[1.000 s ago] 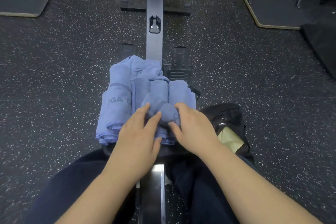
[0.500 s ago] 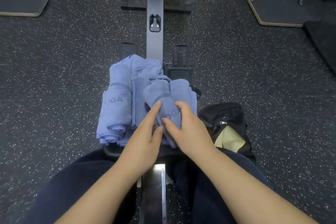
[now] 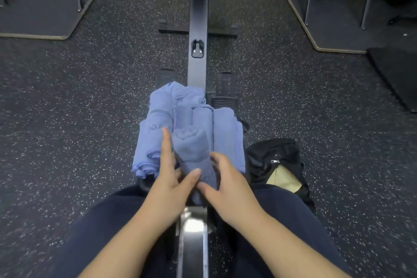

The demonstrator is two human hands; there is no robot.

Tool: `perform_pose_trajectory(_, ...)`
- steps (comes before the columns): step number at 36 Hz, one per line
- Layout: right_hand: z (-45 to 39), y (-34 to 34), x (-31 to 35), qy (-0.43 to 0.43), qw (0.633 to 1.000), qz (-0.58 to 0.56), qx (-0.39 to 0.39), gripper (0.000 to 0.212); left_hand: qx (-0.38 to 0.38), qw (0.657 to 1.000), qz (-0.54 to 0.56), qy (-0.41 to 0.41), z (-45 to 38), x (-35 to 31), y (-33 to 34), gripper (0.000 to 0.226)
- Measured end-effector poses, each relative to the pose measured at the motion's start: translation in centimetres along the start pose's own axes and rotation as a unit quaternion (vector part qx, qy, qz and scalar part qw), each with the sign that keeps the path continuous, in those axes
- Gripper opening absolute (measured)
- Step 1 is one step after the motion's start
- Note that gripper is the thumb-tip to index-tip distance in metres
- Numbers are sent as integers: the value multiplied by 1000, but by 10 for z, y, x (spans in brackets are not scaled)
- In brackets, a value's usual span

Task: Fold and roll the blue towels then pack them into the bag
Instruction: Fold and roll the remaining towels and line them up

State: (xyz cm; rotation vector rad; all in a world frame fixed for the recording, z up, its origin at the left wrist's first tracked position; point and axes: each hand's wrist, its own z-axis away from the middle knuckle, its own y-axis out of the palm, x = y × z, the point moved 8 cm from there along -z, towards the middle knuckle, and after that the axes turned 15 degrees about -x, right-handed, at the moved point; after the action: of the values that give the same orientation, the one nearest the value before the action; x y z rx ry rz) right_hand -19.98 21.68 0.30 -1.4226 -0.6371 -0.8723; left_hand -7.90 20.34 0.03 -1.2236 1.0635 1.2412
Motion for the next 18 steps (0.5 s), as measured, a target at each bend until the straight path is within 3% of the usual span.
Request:
perform_pose_trajectory(2, 5, 0, -2, 7, 1000, -11, -6, 48, -2, 1000, 8, -5, 3, 3, -3, 91)
perform_pose_trajectory(8, 25, -2, -7, 20, 998, -55, 4, 55, 37, 999, -18, -35, 20, 11, -2, 53)
perform_pose_trajectory(18, 45, -8, -4, -23, 999, -6, 42, 39, 82, 994, -67, -22, 37, 17, 4, 65)
